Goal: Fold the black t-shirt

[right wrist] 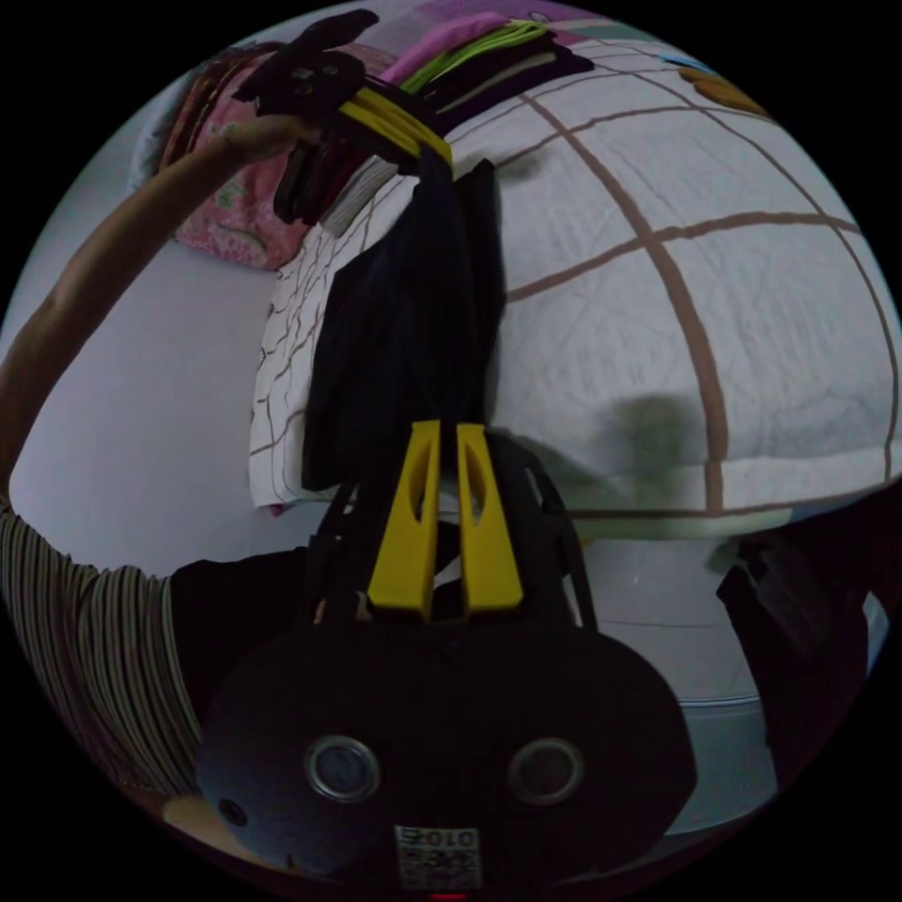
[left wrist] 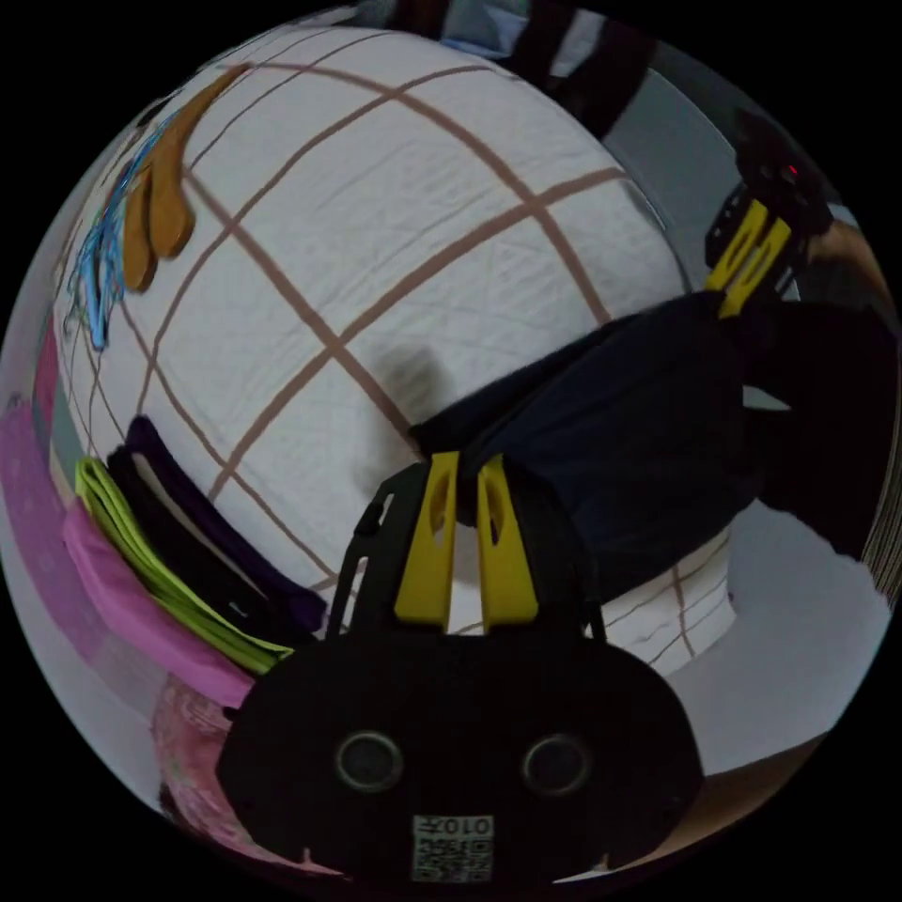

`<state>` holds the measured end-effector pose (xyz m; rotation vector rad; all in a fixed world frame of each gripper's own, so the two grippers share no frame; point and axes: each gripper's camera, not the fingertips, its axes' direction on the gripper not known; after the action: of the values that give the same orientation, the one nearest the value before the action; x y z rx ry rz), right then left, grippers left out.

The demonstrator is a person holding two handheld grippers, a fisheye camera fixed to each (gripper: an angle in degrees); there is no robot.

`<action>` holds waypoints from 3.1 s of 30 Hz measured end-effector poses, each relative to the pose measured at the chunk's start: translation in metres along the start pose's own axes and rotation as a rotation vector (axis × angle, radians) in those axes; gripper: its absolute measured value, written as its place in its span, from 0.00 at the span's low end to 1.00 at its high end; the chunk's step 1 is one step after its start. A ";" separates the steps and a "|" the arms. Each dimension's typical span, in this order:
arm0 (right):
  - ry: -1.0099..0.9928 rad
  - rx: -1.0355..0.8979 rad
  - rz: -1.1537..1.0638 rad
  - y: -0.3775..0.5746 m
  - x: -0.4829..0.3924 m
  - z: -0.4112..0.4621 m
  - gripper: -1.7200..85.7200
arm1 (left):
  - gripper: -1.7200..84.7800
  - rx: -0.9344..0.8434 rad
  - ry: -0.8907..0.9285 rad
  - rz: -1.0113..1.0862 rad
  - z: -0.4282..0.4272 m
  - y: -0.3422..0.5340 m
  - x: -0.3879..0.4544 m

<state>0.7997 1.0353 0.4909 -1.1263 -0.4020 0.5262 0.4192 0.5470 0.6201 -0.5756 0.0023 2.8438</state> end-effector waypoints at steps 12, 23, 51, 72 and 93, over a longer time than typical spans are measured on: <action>0.157 0.046 -0.038 -0.014 0.007 -0.023 0.08 | 0.13 0.254 -0.012 -0.332 -0.023 0.088 -0.060; 0.207 0.188 -0.176 -0.019 -0.062 -0.047 0.09 | 0.13 0.267 0.213 -0.570 0.076 0.251 -0.023; 0.379 0.026 -0.023 -0.057 -0.267 0.113 0.10 | 0.02 0.566 0.477 -0.510 0.142 0.408 -0.078; 0.548 0.205 -0.048 -0.230 -0.236 0.055 0.13 | 0.03 0.533 0.388 -0.496 0.172 0.450 -0.057; 0.586 0.090 -0.033 -0.257 -0.214 0.141 0.07 | 0.05 0.739 0.694 -0.760 0.248 0.556 -0.024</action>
<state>0.5981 0.9295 0.7732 -1.1277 0.1119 0.1653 0.2159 0.0135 0.8323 -1.0435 0.7353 1.6314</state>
